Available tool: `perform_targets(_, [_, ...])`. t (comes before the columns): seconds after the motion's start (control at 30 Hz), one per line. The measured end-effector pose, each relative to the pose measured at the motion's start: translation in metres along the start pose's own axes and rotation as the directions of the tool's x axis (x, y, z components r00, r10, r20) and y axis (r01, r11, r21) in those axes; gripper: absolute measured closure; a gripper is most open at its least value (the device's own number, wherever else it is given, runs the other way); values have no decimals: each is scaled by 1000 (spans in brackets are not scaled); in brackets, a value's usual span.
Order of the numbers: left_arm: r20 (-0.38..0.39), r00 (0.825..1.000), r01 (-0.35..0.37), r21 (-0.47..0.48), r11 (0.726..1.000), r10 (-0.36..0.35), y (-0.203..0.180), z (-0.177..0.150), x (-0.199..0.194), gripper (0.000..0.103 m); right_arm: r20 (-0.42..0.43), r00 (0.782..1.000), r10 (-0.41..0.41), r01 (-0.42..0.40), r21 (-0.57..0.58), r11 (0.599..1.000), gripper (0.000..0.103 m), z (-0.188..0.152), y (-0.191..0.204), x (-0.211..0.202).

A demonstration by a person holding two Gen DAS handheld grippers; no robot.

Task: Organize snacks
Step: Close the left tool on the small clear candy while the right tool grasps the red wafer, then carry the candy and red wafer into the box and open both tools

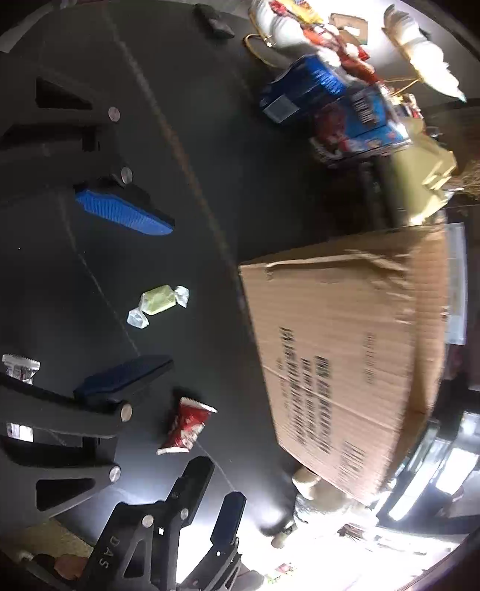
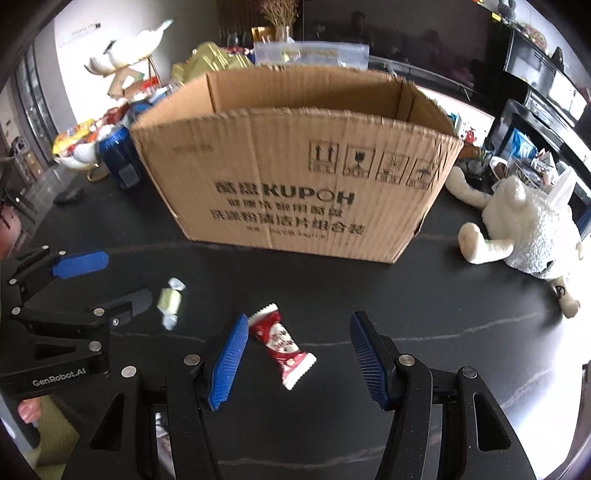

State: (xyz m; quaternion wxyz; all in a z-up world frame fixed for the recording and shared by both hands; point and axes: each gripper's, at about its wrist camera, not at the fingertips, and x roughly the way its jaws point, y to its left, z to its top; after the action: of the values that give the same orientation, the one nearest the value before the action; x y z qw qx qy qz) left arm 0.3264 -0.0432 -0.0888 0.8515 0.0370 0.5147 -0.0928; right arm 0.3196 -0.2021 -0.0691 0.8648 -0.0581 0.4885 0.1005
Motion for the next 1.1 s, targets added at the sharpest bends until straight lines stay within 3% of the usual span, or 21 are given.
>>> perform_targets(0.4, [-43,999,8,-22,1000,-9,1,-1,27,57,-105,992,63,-62,10,998,45,-5,1,33])
perform_targets(0.63, [-86,996,8,-32,999,-11,1,-2,45,65,-125,990,64,-64,4,998,45,-3,3,45])
perform_targets(0.8, [-84,996,0,-34,999,-3,3,-2,45,83,-143,985,92,-93,-2,996,55,0,7,56])
perform_targets(0.93, [-84,996,5,-35,999,-8,4,-2,44,84,-152,984,95,-97,-7,995,73,0,7,60])
perform_targets(1.1, [-83,997,9,-32,999,-11,2,-3,44,84,-145,986,84,-87,-15,996,79,0,8,58])
